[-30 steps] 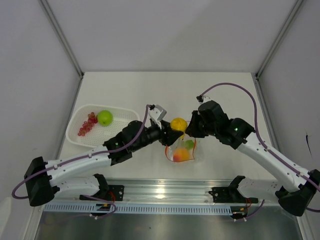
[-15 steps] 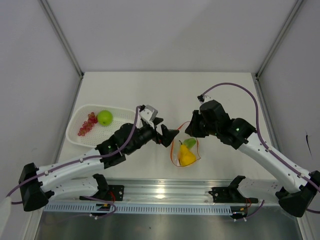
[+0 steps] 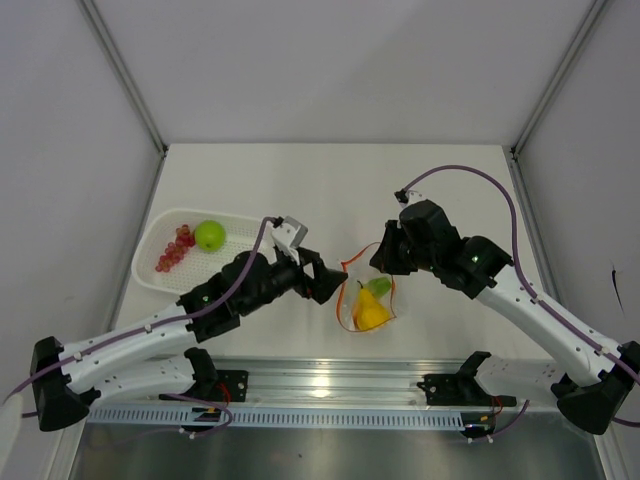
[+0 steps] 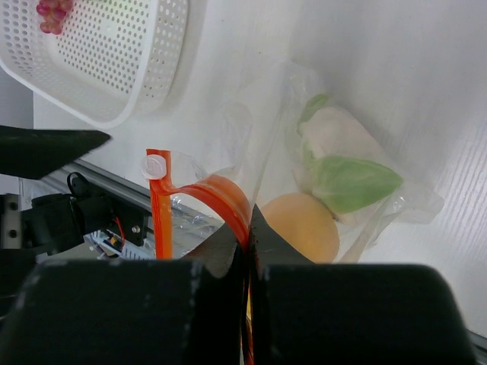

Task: Place the food in the zip-top bag and seal the zipper
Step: Place the fake fruit in the zipper food storage bag, then adjust the zipper food storage bag at the center of the board, then pick up the fake fruit from the bin, then place the fake fruit in the zipper food storage bag, then adjust the zipper food storage bag at the center of the board.

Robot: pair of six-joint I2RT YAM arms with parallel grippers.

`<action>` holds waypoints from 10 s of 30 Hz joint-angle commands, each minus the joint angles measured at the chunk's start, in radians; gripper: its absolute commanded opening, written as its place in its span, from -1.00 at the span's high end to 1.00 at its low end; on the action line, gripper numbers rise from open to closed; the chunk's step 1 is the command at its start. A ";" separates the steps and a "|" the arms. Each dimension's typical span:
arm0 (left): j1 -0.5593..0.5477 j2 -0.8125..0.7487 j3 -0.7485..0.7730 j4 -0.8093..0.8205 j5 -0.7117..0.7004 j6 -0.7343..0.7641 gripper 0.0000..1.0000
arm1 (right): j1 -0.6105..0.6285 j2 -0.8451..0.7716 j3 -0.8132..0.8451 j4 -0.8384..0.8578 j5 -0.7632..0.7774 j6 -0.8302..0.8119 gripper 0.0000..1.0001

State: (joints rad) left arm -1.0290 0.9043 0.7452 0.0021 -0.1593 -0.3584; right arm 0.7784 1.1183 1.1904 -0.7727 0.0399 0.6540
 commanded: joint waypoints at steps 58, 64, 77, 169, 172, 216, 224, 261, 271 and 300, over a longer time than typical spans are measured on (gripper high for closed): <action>0.142 0.111 0.172 -0.271 0.224 -0.243 -0.45 | -0.099 -0.035 0.048 -0.105 0.114 -0.116 1.00; 0.289 0.033 0.172 -0.336 0.210 -0.235 -0.99 | -0.097 -0.040 0.037 -0.094 0.106 -0.117 1.00; 0.717 0.136 0.270 -0.604 -0.083 -0.275 -0.99 | -0.097 -0.054 0.005 -0.083 0.104 -0.126 1.00; 0.542 -0.016 0.097 0.028 0.679 -0.392 0.99 | -0.105 -0.035 -0.022 -0.025 0.058 -0.133 1.00; 0.397 -0.018 0.095 0.085 0.623 -0.363 0.99 | -0.105 -0.031 -0.022 -0.019 0.055 -0.128 1.00; -0.057 0.415 0.434 -0.320 0.030 -0.074 -0.96 | -0.105 -0.077 0.041 -0.036 0.012 -0.097 1.00; -0.063 0.348 0.430 -0.332 -0.015 -0.054 -0.99 | -0.105 -0.091 0.029 -0.048 0.025 -0.099 1.00; -0.080 0.337 0.397 -0.301 0.104 -0.103 0.99 | -0.122 -0.084 0.001 -0.109 0.195 -0.161 1.00; -0.079 0.268 0.444 -0.316 0.093 -0.180 0.99 | -0.143 -0.138 0.051 -0.148 0.261 -0.192 1.00; 0.040 0.501 0.418 -0.419 0.244 -0.344 0.99 | -0.383 0.320 0.081 -0.080 -0.222 -0.281 1.00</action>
State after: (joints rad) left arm -1.0092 1.3891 1.1816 -0.3923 0.0536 -0.6426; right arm 0.4229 1.3560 1.3155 -0.8928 -0.0391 0.4038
